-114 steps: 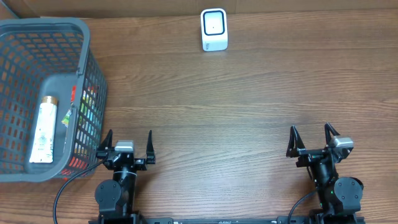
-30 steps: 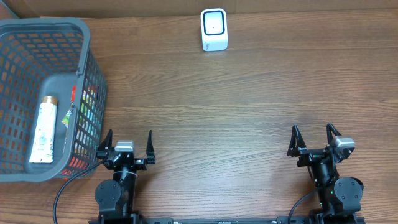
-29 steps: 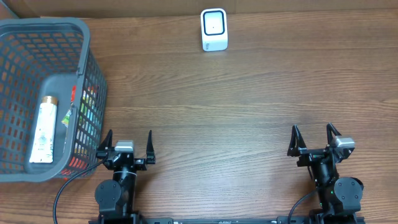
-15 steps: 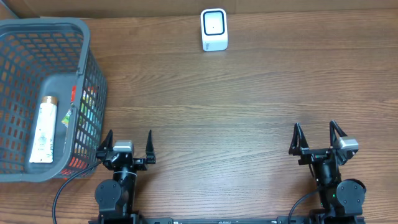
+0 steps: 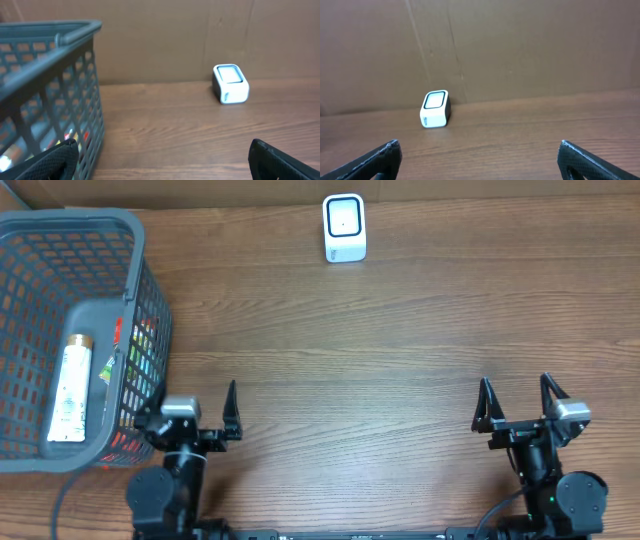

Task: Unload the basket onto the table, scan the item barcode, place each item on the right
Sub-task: 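Reach the left gripper into the basket and grasp the green tea pouch, then lift the green tea pouch out and place it on the table center, then reach the left gripper into the basket and grasp the pasta pack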

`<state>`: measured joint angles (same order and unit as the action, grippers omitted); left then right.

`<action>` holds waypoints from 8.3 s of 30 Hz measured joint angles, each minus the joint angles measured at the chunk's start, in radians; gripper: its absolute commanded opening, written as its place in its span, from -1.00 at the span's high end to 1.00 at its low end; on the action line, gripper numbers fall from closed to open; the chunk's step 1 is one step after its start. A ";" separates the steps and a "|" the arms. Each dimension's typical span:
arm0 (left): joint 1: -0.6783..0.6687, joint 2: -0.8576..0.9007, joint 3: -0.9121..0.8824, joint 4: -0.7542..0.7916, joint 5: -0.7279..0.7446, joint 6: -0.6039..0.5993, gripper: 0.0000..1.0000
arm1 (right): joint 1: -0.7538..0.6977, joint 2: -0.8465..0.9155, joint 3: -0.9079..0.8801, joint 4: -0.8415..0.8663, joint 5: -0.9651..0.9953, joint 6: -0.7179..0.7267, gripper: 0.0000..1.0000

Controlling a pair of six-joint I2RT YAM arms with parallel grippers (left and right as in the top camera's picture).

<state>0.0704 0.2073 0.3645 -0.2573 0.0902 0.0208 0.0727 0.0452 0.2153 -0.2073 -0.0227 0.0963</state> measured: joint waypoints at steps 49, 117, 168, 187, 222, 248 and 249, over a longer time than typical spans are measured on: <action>0.610 1.221 1.573 -1.104 -0.032 -0.216 -1.00 | 0.000 1.117 0.568 -0.303 -0.210 -0.017 -1.00; 0.505 1.624 1.034 -0.636 -0.013 -0.018 0.71 | 0.000 1.117 0.568 -0.302 -0.210 -0.018 -1.00; -0.256 1.601 1.538 -1.120 0.217 -0.299 0.92 | 0.000 1.149 0.568 -0.303 -0.210 -0.017 -1.00; -0.360 1.630 1.050 -0.793 0.177 -0.385 -0.15 | 0.000 1.173 0.568 -0.290 -0.210 -0.017 -1.00; 0.624 1.430 1.741 -1.330 -0.033 -0.305 -0.92 | 0.000 1.175 0.568 -0.305 -0.209 -0.017 -1.00; 0.630 1.443 0.857 -0.541 0.041 -0.111 -0.96 | 0.000 1.175 0.568 -0.309 -0.209 -0.018 -1.00; 0.626 1.443 0.835 -0.517 0.041 -0.098 -0.96 | 0.000 1.175 0.568 -0.309 -0.209 -0.017 -1.00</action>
<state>0.6960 1.6501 1.1999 -0.7742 0.1314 -0.0776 0.0727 1.2205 0.7834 -0.5163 -0.2321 0.0792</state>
